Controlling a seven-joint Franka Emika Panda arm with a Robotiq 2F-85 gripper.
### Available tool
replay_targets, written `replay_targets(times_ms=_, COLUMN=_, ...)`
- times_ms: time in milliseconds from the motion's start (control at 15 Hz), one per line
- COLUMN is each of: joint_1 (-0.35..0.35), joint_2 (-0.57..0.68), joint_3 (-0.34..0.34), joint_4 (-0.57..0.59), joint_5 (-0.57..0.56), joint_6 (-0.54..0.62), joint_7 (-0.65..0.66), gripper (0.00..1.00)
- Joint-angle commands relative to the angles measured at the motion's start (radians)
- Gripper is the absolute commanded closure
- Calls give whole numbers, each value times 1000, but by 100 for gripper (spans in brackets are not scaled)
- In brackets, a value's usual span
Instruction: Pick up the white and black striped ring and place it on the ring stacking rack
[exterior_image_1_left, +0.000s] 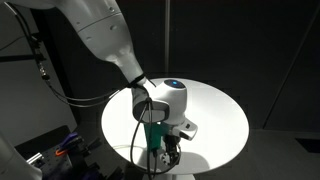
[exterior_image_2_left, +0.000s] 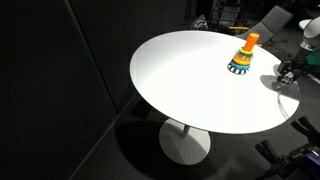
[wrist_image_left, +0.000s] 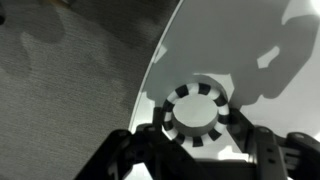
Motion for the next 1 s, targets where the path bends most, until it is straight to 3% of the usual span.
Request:
replay_targets(times_ms=0, joint_1=-31, joint_2=-43, joint_3=31, joint_4=10, joint_5=36, joint_6=-28, joint_7=-24, gripper=59)
replay_targets(times_ms=933, joint_1=38, joint_2=-234, joint_3=29, joint_4=33, joint_5=32, joint_6=-194, joint_7=-5, gripper=59)
